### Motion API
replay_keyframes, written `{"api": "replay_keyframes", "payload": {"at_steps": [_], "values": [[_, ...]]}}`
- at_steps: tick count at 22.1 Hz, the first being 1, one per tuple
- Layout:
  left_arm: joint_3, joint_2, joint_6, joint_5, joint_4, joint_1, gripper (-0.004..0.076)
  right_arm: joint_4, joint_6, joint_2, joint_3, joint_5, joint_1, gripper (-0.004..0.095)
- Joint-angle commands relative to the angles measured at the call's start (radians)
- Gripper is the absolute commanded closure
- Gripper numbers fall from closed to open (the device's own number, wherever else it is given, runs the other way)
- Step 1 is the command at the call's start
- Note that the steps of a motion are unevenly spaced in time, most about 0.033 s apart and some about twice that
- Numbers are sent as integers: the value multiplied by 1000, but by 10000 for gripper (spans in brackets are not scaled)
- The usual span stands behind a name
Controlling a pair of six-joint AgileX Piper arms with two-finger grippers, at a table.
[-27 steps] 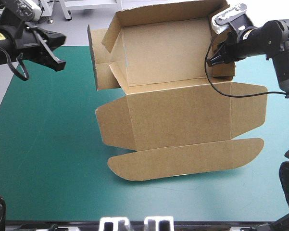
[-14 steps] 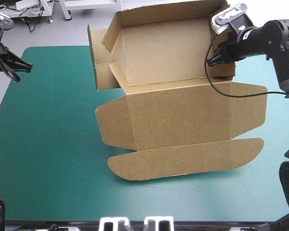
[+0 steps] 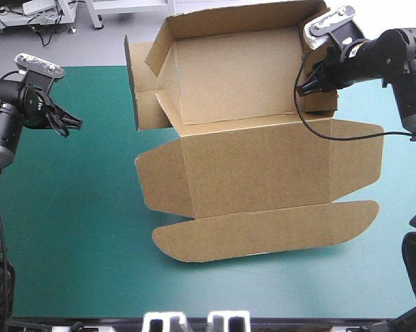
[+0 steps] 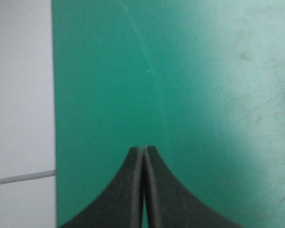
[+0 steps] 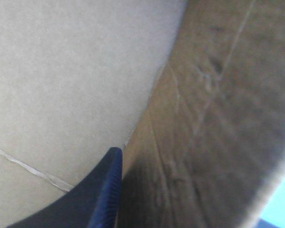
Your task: Fold the box
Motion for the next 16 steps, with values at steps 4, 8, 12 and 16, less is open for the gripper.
{"api": "replay_keyframes", "payload": {"at_steps": [4,8,12,16], "values": [[-15,40,60,-207,-298,-2,734,54,11,-44,-32,-49,-3,928],[-15,87,196,-272,-560,-2,734,57,7,-44,-32,-27,-3,928],[-15,104,321,-291,-800,-2,734,74,-12,-44,-32,-7,-3,928],[-23,104,572,-121,-1147,-2,734,72,-12,-44,-32,-11,-3,928]]}}
